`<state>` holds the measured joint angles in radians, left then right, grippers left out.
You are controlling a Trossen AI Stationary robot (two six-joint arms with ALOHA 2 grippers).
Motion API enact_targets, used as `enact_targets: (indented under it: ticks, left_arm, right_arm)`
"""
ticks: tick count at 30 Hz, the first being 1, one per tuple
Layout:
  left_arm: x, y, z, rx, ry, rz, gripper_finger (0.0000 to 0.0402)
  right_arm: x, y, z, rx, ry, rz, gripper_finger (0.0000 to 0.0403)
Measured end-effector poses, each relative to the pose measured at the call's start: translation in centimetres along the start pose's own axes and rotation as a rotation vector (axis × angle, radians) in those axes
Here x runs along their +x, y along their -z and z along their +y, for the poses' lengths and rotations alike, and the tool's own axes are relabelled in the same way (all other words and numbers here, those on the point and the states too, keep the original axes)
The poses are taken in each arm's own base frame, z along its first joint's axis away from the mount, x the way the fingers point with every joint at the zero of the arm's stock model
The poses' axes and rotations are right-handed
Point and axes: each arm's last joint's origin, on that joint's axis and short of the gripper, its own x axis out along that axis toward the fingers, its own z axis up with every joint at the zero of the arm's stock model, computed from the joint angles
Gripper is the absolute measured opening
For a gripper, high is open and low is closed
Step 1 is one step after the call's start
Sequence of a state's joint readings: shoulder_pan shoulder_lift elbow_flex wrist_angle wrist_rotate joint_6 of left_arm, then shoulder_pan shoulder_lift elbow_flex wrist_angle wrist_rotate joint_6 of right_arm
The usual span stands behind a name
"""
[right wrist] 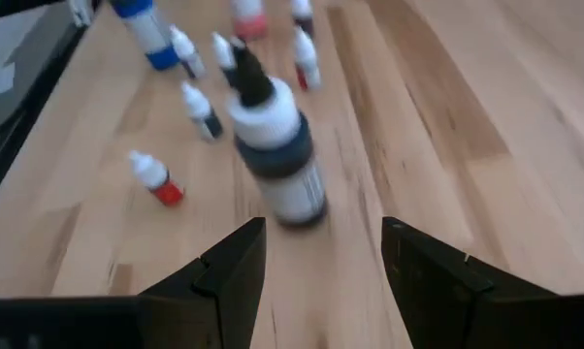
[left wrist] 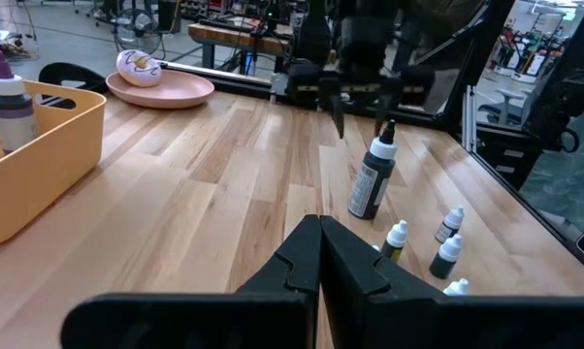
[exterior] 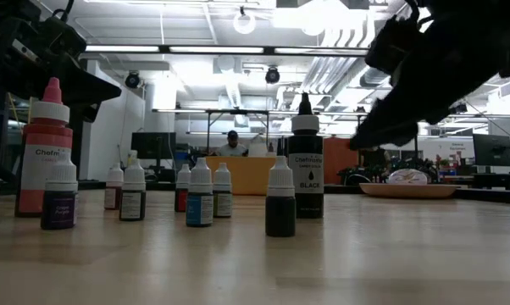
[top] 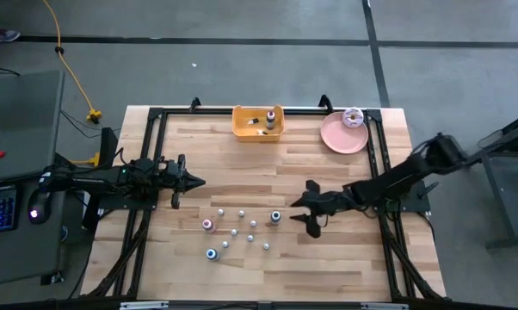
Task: Pick & Place food coloring
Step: Put the big black food coloring bottle into the yellow bin
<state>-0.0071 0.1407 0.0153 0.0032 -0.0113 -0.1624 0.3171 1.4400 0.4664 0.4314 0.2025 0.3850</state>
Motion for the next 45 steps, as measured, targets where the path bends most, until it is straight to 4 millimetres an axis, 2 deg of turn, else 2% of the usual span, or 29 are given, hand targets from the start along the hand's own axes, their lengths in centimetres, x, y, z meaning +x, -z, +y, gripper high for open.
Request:
enact_targets:
  ticks: [7,12,17,21,30,38,45]
  left_arm:
    - [0.0,0.0,0.0,0.0,0.0,0.0,0.0001]
    - [0.0,0.0,0.0,0.0,0.0,0.0,0.0001]
    - [0.0,0.0,0.0,0.0,0.0,0.0,0.0001]
    - [0.0,0.0,0.0,0.0,0.0,0.0,0.0001]
    - [0.0,0.0,0.0,0.0,0.0,0.0,0.0001]
    - [0.0,0.0,0.0,0.0,0.0,0.0,0.0001]
    - [0.0,0.0,0.0,0.0,0.0,0.0,0.0001]
  right_arm:
    - [2.8,1.0,1.0,-0.153,-0.048,-0.082,0.0195]
    - [3.8,1.0,1.1,-0.189,0.014,-0.113,0.0195]
    - [3.9,0.4,1.0,-0.203,0.095,-0.184,0.0195]
    - [3.8,0.0,1.2,-0.186,0.084,-0.223,0.0195]
    - [3.8,-0.1,1.3,-0.182,0.051,-0.233,0.0195]
    - [4.3,-1.3,1.0,-0.166,0.058,-0.25,0.0195]
    - [4.5,-1.1,1.0,-0.167,0.061,-0.214,0.0195]
